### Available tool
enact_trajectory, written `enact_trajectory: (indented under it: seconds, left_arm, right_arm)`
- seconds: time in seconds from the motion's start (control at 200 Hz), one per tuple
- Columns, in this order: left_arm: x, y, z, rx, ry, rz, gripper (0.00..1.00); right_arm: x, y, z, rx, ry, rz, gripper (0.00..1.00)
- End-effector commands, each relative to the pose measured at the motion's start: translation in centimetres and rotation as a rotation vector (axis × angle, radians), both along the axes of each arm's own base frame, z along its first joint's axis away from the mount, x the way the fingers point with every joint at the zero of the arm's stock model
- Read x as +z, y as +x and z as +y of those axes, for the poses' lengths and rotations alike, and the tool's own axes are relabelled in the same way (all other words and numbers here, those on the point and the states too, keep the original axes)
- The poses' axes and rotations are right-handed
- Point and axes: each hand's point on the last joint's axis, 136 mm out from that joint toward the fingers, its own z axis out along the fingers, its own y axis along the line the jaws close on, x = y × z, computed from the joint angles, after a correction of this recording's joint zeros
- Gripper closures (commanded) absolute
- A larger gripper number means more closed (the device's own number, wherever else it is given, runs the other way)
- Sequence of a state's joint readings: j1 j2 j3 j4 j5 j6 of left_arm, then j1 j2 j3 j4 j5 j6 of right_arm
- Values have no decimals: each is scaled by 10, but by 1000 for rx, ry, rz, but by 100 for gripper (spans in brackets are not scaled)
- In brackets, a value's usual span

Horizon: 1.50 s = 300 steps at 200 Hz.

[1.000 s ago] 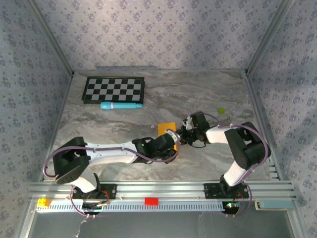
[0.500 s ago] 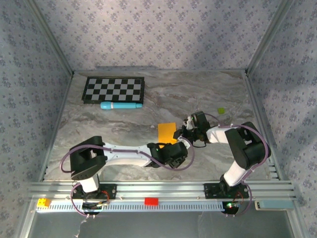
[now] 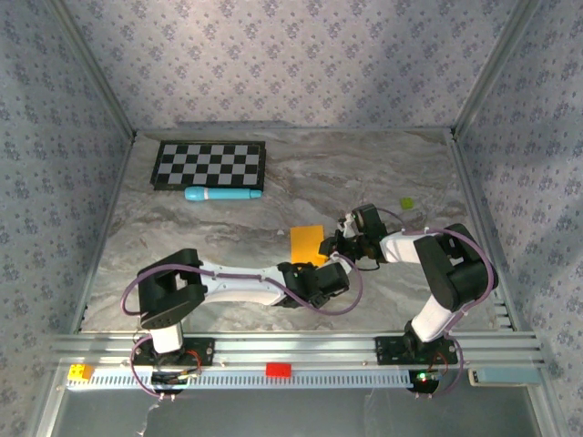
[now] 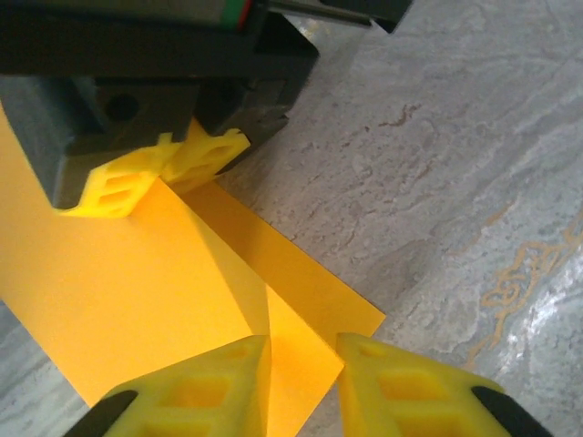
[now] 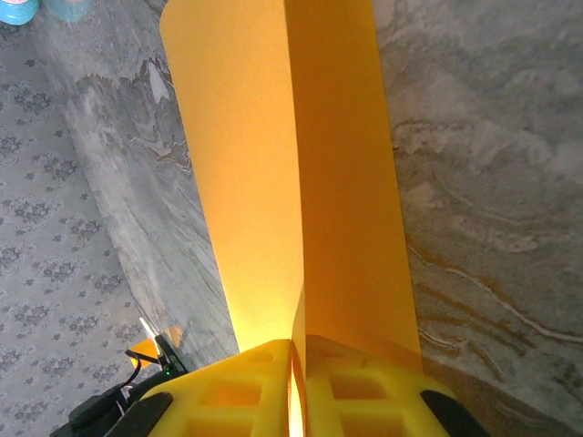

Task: Fold a paper plane with a square sheet of paper (pick it up from the middle)
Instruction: Fold the triangle a second time at the center of the table.

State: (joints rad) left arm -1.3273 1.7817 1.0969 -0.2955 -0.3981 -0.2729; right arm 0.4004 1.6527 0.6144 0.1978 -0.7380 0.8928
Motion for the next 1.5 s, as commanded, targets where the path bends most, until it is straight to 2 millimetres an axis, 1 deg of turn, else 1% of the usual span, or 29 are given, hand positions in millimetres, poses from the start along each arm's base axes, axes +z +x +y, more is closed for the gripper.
enact_trajectory:
  seconds: [0.0, 0.14, 0.295, 0.415, 0.505, 0.585, 0.72, 0.785, 0.84, 0.934, 1.019, 1.094, 1.199, 1.274, 1.334, 1.419, 1.494]
  left_arm:
    - [14, 3, -1, 9, -12, -33, 80]
    - [16, 2, 0, 17, -25, -28, 91]
    - [17, 3, 1, 29, -40, -20, 99]
    - [20, 6, 4, 54, -79, 7, 100]
    - [23, 10, 7, 75, -124, 54, 100]
    - [27, 12, 8, 88, -193, 111, 100]
    - [30, 17, 9, 102, -315, 237, 100]
    - [30, 19, 10, 104, -361, 288, 100]
    - [30, 20, 11, 109, -394, 329, 100]
    - [29, 26, 14, 127, -451, 390, 100]
    - [28, 29, 17, 145, -497, 434, 100]
    - [29, 34, 20, 163, -537, 459, 100]
    - [28, 39, 26, 187, -559, 471, 100]
    - [28, 41, 28, 199, -566, 474, 100]
    - [29, 43, 29, 206, -572, 476, 100]
    - [28, 44, 29, 216, -577, 478, 100]
    - [26, 45, 28, 226, -578, 484, 100]
  right_arm:
    - [0, -2, -2, 7, -5, 7, 87]
    - [1, -2, -3, 5, -6, 3, 86]
    - [2, -3, -4, 2, -8, 2, 84]
    - [3, -3, -7, -4, -13, 3, 82]
    - [5, -4, -10, -10, -28, -4, 77]
    - [6, -3, -19, -35, -61, -13, 72]
    - [9, -2, -40, -86, -123, -29, 62]
    - [11, -3, -50, -114, -146, -33, 59]
    - [13, -5, -59, -139, -175, -37, 58]
    - [21, -8, -72, -179, -219, -65, 57]
    - [29, -13, -77, -196, -230, -95, 62]
    - [36, -18, -75, -191, -218, -148, 65]
    - [40, -30, -67, -171, -200, -193, 76]
    - [44, -40, -57, -138, -174, -176, 79]
    - [42, -47, -47, -113, -150, -137, 82]
    - [41, -52, -29, -58, -129, -121, 85]
    - [36, -55, -16, -17, -152, -119, 90]
